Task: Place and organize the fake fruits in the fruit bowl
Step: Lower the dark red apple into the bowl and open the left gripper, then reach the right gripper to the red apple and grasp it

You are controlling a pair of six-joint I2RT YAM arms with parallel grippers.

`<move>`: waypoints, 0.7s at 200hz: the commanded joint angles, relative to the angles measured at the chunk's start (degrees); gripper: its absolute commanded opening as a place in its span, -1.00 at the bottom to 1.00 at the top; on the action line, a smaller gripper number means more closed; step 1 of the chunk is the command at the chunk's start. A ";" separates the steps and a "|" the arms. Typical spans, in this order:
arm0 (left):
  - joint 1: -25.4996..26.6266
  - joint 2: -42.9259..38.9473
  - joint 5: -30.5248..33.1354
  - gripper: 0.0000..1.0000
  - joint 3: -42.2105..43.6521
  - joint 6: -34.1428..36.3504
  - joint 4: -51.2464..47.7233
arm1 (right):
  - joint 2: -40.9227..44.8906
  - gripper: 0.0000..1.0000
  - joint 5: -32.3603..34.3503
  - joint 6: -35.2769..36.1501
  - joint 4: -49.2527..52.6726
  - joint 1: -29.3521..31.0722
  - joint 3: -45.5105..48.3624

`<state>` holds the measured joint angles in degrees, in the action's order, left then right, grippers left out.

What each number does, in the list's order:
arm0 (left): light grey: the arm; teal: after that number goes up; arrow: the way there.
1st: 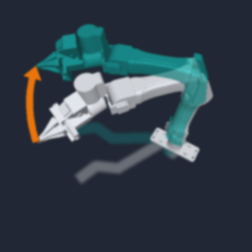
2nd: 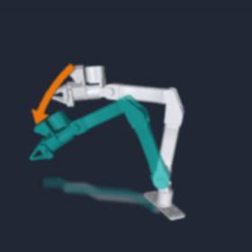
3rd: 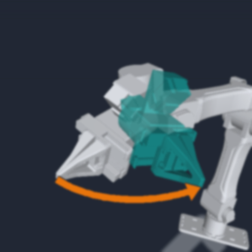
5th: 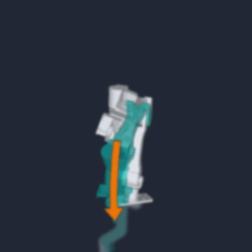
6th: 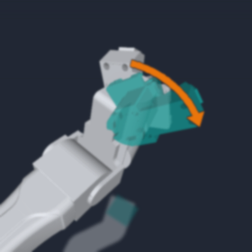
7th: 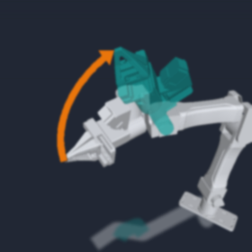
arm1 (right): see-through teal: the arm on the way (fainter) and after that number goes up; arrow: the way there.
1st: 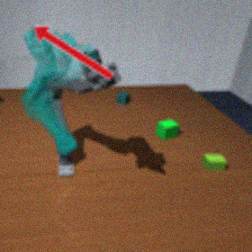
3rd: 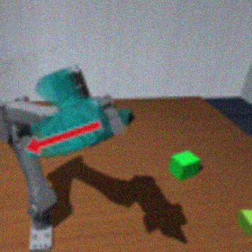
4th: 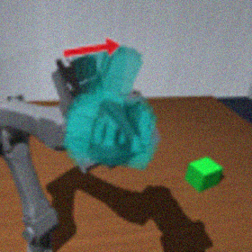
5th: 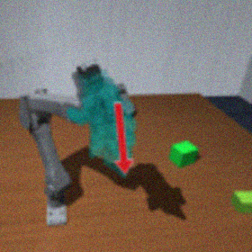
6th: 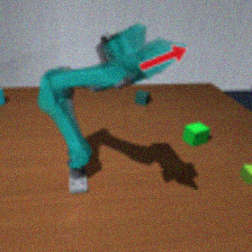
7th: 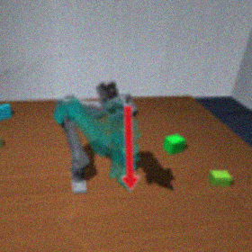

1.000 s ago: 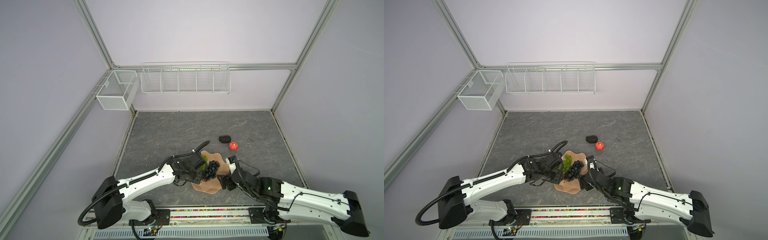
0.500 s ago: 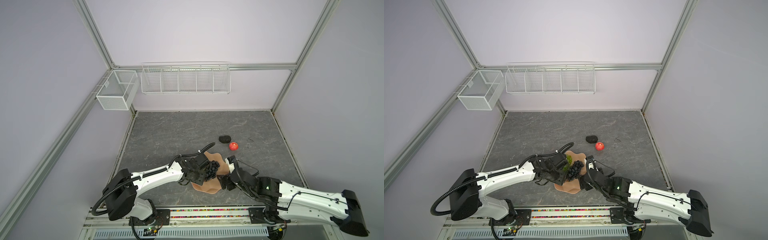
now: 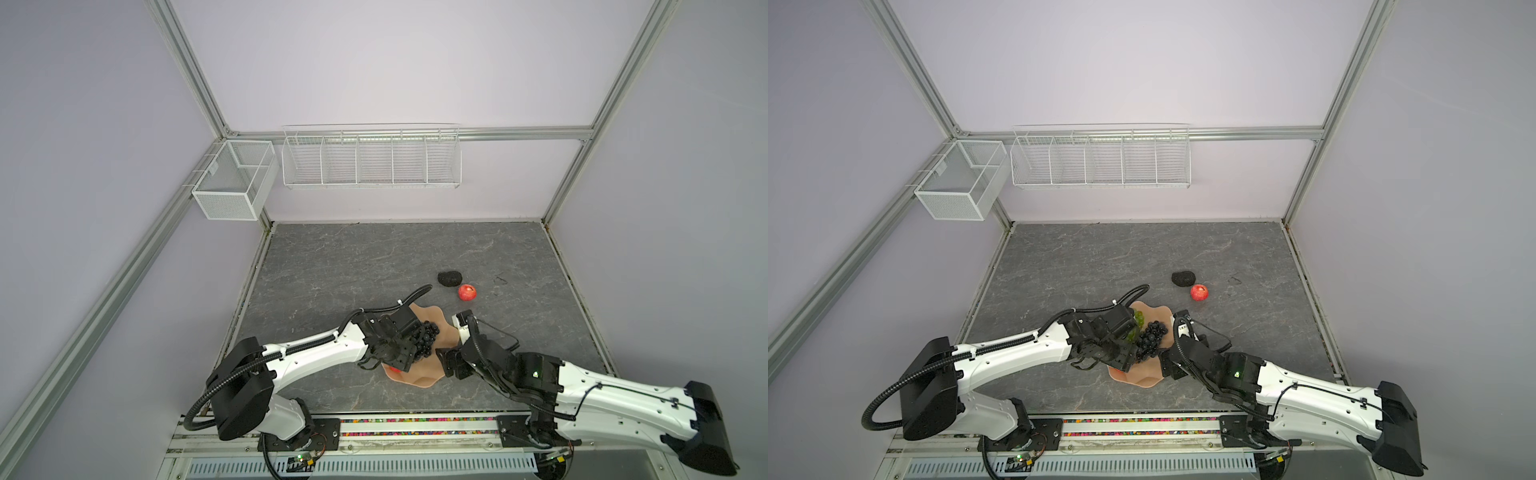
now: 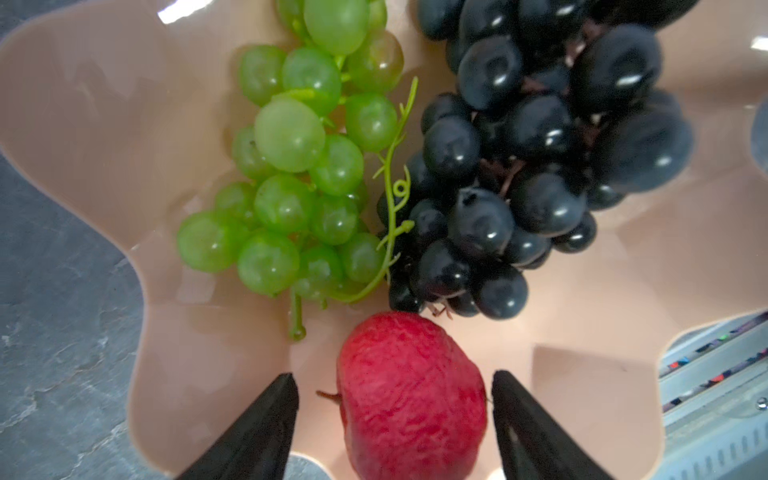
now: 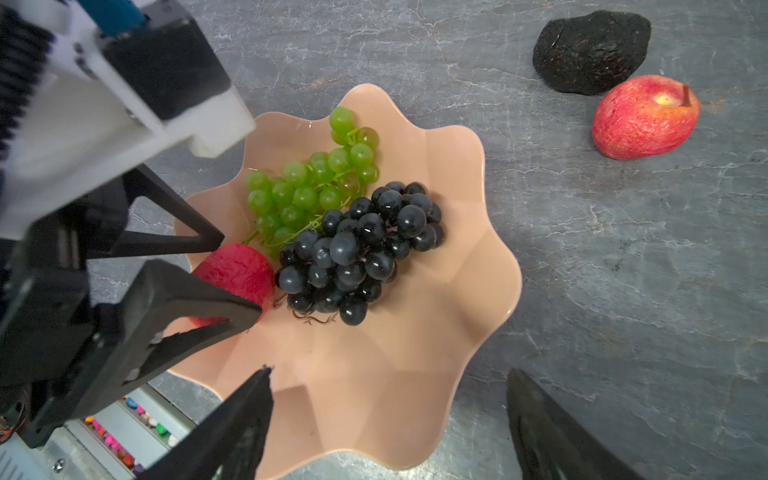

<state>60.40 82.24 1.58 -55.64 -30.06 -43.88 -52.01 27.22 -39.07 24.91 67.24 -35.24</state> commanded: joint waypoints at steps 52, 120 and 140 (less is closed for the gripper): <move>0.24 -7.80 -0.81 0.56 -4.28 3.00 0.15 | 3.78 0.79 -4.16 -1.40 6.43 -14.49 0.36; 0.24 -5.28 0.29 0.73 -12.05 10.54 5.39 | -11.57 0.79 -18.62 12.30 -1.36 -36.61 -8.02; 0.08 -4.06 -0.04 0.81 -13.39 12.06 7.69 | -18.38 0.80 -22.04 15.11 -5.06 -41.44 -10.41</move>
<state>60.40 76.51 1.23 -66.67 -21.76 -39.13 -64.71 11.42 -29.82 25.58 30.15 -43.05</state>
